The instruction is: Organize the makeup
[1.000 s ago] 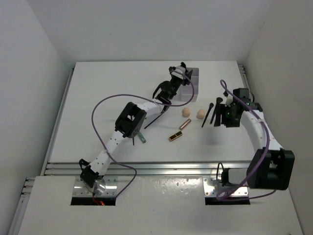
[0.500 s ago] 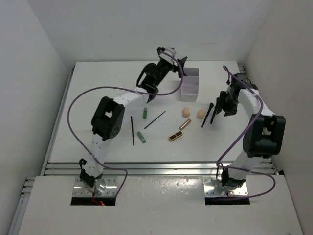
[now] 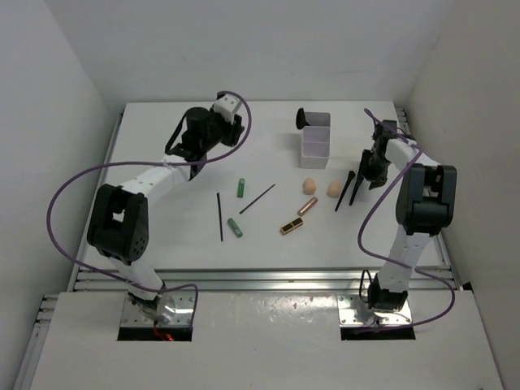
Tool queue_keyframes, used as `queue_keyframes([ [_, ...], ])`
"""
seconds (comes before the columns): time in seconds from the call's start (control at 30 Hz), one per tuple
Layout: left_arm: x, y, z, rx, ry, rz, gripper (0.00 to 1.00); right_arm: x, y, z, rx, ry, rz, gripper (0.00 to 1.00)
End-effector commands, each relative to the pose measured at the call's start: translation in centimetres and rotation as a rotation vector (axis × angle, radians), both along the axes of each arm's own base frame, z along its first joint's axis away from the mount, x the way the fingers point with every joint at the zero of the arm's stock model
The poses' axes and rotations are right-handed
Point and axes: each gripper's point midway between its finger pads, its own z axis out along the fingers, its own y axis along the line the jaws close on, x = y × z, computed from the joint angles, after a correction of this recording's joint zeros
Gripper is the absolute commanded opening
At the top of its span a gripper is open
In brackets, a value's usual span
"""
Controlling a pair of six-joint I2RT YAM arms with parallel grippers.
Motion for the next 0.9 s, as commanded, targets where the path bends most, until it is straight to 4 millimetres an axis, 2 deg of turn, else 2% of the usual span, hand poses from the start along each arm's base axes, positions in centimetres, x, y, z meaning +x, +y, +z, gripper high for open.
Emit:
queue_keyframes([
  [0.0,-2.0,1.7,-0.3,0.027,0.035,0.005,0.49,3.0,-0.7,0.9,-0.041,-0.081,-0.009,0.43],
  [0.03,-2.2,1.8,-0.4,0.027,0.036,0.005,0.53,3.6,-0.6,1.0,-0.027,-0.093,0.000,0.41],
  [0.13,-2.1,3.9,-1.6,0.048,0.068,0.049,0.54,4.3,-0.5,1.0,-0.021,-0.100,-0.006,0.40],
  [0.27,-2.4,4.5,-3.1,0.055,0.093,0.058,0.54,4.6,-0.4,0.9,-0.010,-0.112,-0.006,0.40],
  [0.3,-2.6,4.7,-4.0,0.063,0.112,0.066,0.54,4.8,-0.2,0.8,-0.006,-0.113,0.006,0.40],
  [0.37,-2.7,4.7,-4.2,0.062,0.109,0.066,0.54,4.8,-0.2,0.8,-0.005,-0.099,0.003,0.39],
  [0.5,-2.5,5.1,-4.2,0.075,0.103,0.087,0.54,5.4,-0.2,-0.3,0.001,-0.092,-0.009,0.37],
  [0.57,-2.5,5.4,-4.6,0.080,0.111,0.099,0.54,5.2,-0.1,-1.5,0.012,-0.050,-0.017,0.37],
  [0.6,-2.4,5.6,-4.6,0.090,0.107,0.109,0.54,5.9,-0.2,-1.0,0.009,-0.060,-0.020,0.37],
  [0.7,-2.6,5.6,-5.1,0.094,0.117,0.109,0.54,6.3,-0.1,-1.9,0.018,-0.044,-0.017,0.37],
  [0.77,-2.6,5.6,-5.2,0.094,0.117,0.109,0.54,5.8,-0.1,-2.6,0.021,-0.002,-0.016,0.36],
  [0.87,-2.5,5.8,-5.2,0.104,0.112,0.116,0.54,5.1,-1.6,-2.7,-0.054,0.043,-0.048,0.32],
])
